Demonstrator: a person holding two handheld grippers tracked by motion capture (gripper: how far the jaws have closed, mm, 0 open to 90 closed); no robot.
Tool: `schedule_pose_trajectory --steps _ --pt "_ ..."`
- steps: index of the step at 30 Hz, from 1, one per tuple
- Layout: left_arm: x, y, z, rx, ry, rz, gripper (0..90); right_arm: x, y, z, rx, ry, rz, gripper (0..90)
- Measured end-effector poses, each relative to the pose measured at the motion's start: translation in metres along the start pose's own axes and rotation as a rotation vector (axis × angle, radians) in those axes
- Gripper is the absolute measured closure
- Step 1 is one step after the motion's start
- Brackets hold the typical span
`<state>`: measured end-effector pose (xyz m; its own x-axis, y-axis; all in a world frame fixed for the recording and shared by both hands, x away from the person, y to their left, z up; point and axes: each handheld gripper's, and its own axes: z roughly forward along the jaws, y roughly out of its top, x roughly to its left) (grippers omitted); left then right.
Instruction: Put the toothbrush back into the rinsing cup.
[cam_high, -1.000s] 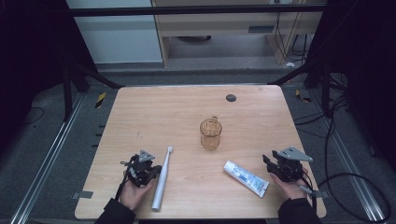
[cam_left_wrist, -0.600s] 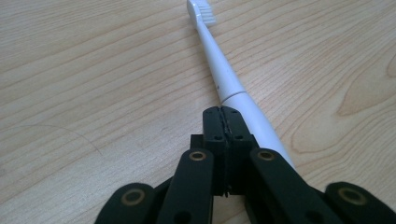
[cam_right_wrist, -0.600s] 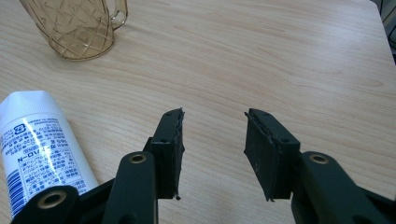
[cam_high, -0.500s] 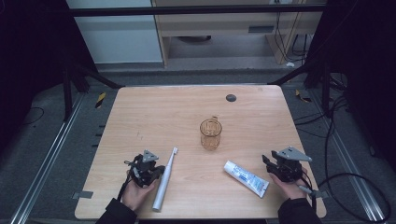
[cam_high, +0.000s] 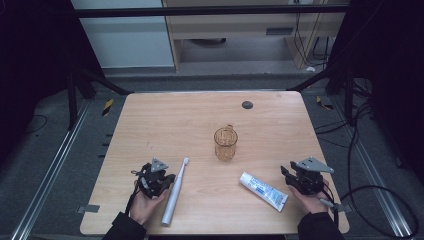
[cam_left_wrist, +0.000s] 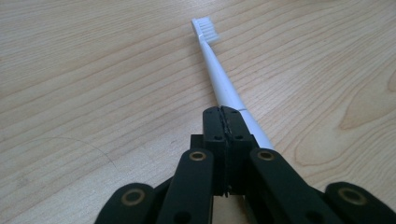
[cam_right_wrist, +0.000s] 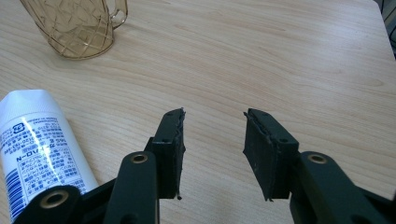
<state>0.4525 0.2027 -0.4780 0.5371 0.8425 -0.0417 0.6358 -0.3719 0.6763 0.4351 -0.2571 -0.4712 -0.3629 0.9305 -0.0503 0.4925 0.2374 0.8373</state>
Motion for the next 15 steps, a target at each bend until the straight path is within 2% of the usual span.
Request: schedule_pose_trajectory --steps 8,15 --pt "0.0044 0.0008 0.005 0.017 0.018 0.0 89.6 -0.0001 -0.0002 0.0002 0.0 0.003 0.001 58.1" --pt "0.0053 0.0025 0.0085 0.025 0.012 0.007 89.6 0.0002 -0.0005 0.0007 0.005 0.005 0.006 58.3"
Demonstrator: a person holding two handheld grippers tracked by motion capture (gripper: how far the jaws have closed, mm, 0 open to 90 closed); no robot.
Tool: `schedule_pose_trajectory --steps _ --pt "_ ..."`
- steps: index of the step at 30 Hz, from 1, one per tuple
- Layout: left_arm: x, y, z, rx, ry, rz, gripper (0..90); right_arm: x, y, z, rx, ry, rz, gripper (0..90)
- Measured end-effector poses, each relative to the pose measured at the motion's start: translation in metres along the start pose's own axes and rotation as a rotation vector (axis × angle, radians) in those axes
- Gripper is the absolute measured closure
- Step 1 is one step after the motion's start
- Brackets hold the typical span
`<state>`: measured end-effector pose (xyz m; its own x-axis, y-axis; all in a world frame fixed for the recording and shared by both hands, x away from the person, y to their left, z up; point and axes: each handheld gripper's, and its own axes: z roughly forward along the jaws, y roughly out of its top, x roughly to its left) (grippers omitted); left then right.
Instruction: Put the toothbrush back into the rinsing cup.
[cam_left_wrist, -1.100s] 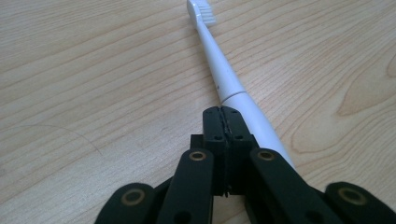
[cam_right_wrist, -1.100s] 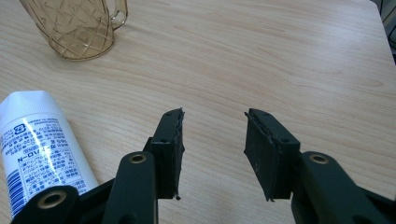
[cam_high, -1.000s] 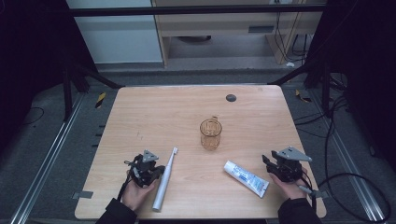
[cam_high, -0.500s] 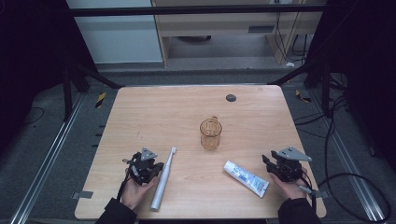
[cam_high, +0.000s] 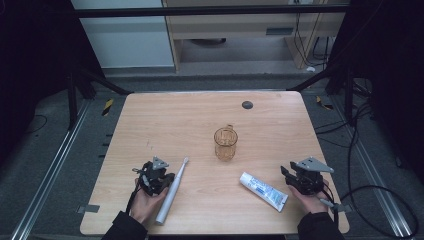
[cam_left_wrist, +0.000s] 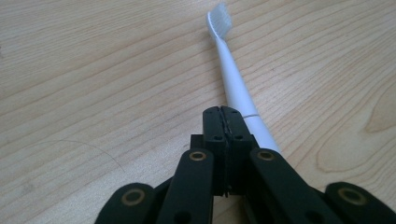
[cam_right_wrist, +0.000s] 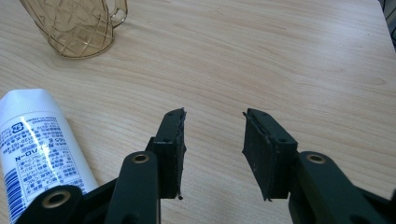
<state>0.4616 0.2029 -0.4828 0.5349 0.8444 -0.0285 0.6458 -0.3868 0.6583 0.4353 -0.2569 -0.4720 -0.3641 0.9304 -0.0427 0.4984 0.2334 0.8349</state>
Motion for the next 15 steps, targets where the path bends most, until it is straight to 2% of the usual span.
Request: schedule_pose_trajectory --steps 9,15 --pt "-0.0012 0.0003 0.0018 0.0 -0.018 0.011 89.5 -0.0004 0.0001 -0.0001 -0.001 -0.002 -0.004 58.5" --pt "-0.0053 0.0004 0.0022 -0.004 -0.037 0.032 89.5 0.0001 0.0003 0.0 0.003 0.0 0.0 58.7"
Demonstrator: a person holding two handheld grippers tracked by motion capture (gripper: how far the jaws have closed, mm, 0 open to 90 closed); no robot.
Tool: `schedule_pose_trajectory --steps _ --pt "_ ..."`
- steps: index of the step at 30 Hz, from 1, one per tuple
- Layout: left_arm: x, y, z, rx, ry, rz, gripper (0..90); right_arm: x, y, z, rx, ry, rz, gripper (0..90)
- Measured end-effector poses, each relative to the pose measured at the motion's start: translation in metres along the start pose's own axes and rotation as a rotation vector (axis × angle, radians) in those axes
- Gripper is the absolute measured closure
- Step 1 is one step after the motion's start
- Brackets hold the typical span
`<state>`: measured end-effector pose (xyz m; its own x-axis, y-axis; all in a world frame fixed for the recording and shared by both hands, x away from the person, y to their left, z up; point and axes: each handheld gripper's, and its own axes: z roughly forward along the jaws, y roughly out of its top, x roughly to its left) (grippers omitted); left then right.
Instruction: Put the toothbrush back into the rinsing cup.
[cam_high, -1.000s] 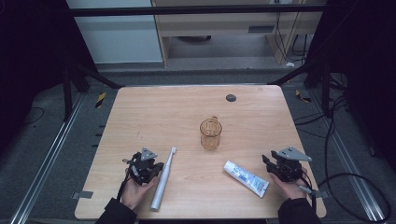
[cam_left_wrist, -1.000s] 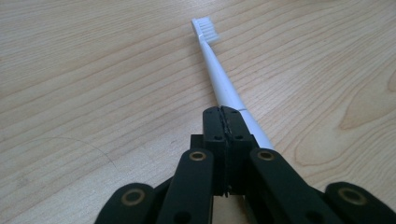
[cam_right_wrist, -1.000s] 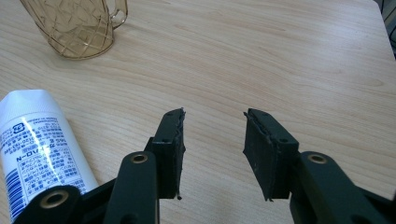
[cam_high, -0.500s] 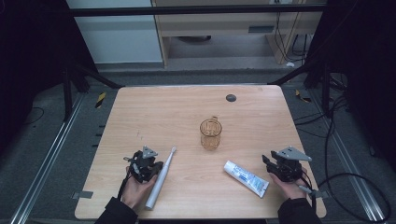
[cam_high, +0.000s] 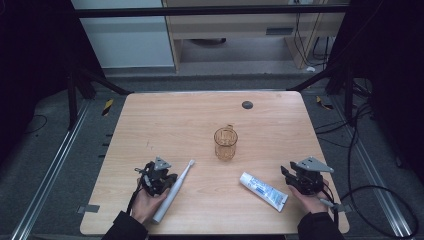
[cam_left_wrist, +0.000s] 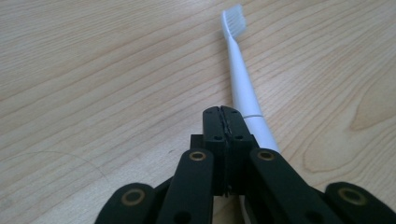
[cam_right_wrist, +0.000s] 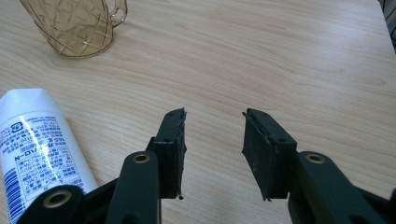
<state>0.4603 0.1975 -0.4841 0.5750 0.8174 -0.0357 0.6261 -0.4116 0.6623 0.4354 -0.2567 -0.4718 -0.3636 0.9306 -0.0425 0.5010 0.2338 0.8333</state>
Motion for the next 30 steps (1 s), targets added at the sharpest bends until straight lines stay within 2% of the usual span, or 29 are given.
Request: schedule_pose_trajectory --steps 5,7,10,11,14,15,16,17,20,22,23,27,28,30 --pt "-0.002 0.0 0.0 -0.001 -0.013 0.015 88.7 0.0 0.0 0.0 -0.002 -0.002 -0.005 58.6" --pt "-0.002 0.0 -0.002 -0.007 -0.011 0.017 85.0 -0.001 0.0 0.0 -0.003 -0.004 -0.008 58.5" --pt "0.002 0.001 -0.011 -0.042 -0.001 -0.001 82.0 -0.001 0.0 -0.001 -0.005 -0.005 -0.006 58.3" --pt "0.006 0.004 -0.019 -0.059 -0.004 -0.005 74.7 -0.002 0.0 -0.001 -0.008 -0.006 -0.002 58.2" --pt "0.007 0.005 -0.027 -0.081 0.003 0.005 64.1 -0.003 0.0 -0.002 -0.008 -0.009 -0.003 58.0" --pt "0.007 0.006 -0.03 -0.089 0.011 0.006 64.1 -0.003 0.0 -0.002 -0.008 -0.009 -0.003 57.8" --pt "0.008 0.007 -0.037 -0.115 0.034 0.021 58.0 -0.003 0.0 -0.002 -0.008 -0.011 -0.005 57.1" --pt "0.009 0.008 -0.041 -0.121 0.042 0.023 55.9 -0.003 0.0 -0.002 -0.009 -0.013 -0.005 56.7" --pt "0.011 0.01 -0.046 -0.118 0.054 0.021 50.1 -0.003 0.0 -0.002 -0.006 -0.017 -0.003 56.0" --pt "0.013 0.012 -0.051 -0.098 0.051 0.027 50.0 -0.004 0.0 -0.002 -0.004 -0.021 -0.004 55.5" --pt "0.013 0.012 -0.053 -0.107 0.052 0.023 49.7 -0.004 0.0 -0.002 -0.002 -0.023 -0.003 55.2" --pt "0.012 0.016 -0.059 -0.113 0.044 0.023 46.8 -0.004 0.0 -0.002 -0.001 -0.027 -0.004 54.7" --pt "0.011 0.018 -0.06 -0.111 0.036 0.016 41.4 -0.005 0.001 -0.003 -0.003 -0.028 -0.002 54.4" --pt "0.009 0.019 -0.061 -0.104 0.025 0.018 40.3 -0.005 0.001 -0.003 -0.003 -0.027 0.001 54.3"
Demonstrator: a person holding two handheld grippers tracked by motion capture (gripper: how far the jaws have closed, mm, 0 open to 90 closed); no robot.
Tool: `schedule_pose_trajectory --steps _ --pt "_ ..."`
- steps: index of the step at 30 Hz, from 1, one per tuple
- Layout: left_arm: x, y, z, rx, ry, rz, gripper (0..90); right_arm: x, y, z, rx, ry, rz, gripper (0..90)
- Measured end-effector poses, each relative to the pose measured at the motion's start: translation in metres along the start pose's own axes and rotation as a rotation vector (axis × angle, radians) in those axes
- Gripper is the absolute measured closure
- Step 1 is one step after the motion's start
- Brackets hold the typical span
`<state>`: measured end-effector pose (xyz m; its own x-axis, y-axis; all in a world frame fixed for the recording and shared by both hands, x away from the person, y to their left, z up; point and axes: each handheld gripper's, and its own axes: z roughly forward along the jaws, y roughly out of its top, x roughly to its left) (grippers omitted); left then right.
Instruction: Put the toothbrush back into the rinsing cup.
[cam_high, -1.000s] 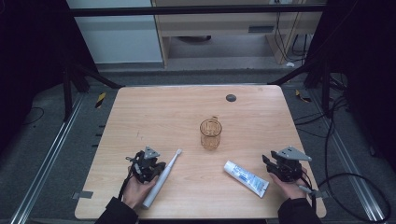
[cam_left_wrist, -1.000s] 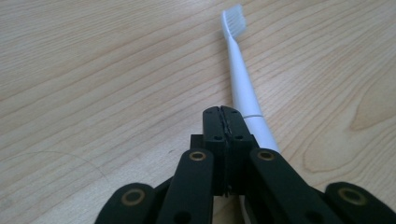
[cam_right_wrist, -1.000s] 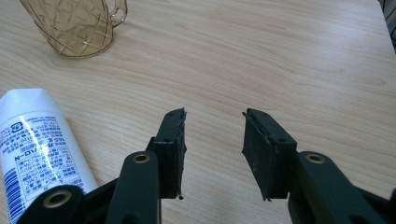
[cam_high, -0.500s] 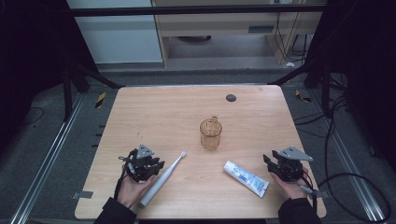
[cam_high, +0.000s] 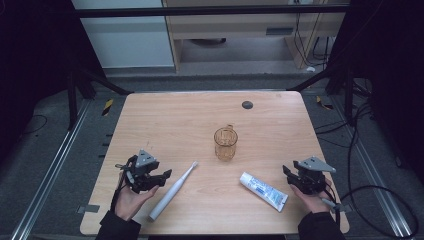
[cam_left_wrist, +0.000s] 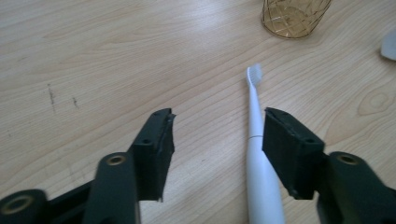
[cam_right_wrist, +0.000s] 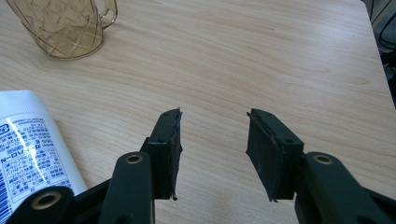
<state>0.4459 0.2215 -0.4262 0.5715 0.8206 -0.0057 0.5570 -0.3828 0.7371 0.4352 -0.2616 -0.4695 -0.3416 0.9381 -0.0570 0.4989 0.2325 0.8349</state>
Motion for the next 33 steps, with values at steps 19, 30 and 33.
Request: schedule_pose_trajectory --steps 19,30,33 --pt "-0.022 0.029 0.015 0.163 -0.078 0.062 25.5 0.0 0.0 0.0 0.004 -0.002 -0.01 53.5" --pt "-0.025 0.025 0.032 0.266 -0.088 0.08 28.4 0.0 0.0 0.001 0.013 0.0 -0.012 53.5" --pt "-0.025 0.024 0.034 0.279 -0.084 0.089 30.2 0.0 0.0 0.002 0.012 0.0 -0.018 53.5"
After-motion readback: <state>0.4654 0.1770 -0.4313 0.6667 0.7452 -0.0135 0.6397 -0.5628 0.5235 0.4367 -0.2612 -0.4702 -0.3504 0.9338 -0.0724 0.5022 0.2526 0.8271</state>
